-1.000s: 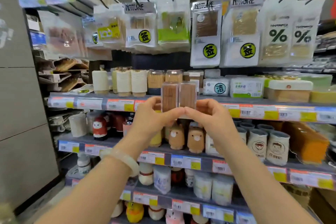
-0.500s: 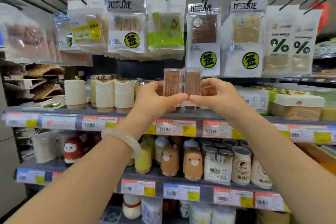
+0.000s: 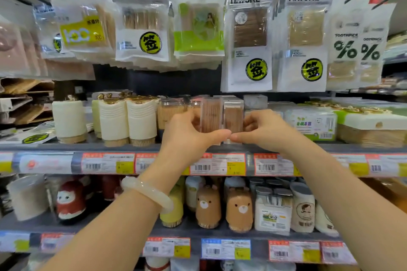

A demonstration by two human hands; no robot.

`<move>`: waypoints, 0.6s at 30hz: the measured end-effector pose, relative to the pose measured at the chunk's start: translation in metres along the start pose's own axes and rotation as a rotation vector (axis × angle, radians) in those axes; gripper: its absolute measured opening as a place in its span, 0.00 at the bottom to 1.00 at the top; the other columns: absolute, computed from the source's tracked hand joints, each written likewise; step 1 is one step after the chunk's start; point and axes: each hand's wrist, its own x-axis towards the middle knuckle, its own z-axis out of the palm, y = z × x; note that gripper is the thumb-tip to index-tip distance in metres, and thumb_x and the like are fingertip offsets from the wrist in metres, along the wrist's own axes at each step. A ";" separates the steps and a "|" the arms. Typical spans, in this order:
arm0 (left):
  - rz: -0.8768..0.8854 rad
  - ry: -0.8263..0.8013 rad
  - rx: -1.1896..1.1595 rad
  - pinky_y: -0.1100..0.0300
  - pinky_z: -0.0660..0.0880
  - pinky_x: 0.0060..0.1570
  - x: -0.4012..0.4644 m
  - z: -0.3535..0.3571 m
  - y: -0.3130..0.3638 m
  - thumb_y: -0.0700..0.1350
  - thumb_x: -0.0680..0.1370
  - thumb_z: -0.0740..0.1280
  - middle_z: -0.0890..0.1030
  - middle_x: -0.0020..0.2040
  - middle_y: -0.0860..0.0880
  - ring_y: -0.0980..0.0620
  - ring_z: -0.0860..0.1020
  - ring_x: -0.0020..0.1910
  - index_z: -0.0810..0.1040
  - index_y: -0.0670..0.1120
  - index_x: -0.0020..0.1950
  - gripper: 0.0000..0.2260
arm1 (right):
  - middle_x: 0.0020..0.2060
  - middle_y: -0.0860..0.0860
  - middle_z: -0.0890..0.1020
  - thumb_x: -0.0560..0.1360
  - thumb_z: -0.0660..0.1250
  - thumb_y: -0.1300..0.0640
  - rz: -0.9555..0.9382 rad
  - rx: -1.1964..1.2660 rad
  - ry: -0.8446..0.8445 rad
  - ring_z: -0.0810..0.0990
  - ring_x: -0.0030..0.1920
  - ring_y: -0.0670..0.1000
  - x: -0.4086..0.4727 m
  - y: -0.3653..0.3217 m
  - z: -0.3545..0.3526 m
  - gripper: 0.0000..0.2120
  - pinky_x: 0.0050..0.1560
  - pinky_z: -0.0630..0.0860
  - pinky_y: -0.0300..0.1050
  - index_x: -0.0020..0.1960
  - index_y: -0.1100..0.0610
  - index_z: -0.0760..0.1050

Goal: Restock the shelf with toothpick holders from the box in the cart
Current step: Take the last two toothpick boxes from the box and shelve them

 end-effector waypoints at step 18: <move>-0.025 -0.007 0.022 0.63 0.74 0.43 -0.007 -0.009 -0.005 0.57 0.65 0.76 0.76 0.47 0.57 0.58 0.76 0.46 0.70 0.53 0.51 0.22 | 0.42 0.46 0.80 0.67 0.76 0.51 0.034 0.157 0.038 0.78 0.42 0.42 -0.005 -0.001 0.000 0.22 0.38 0.71 0.35 0.57 0.54 0.73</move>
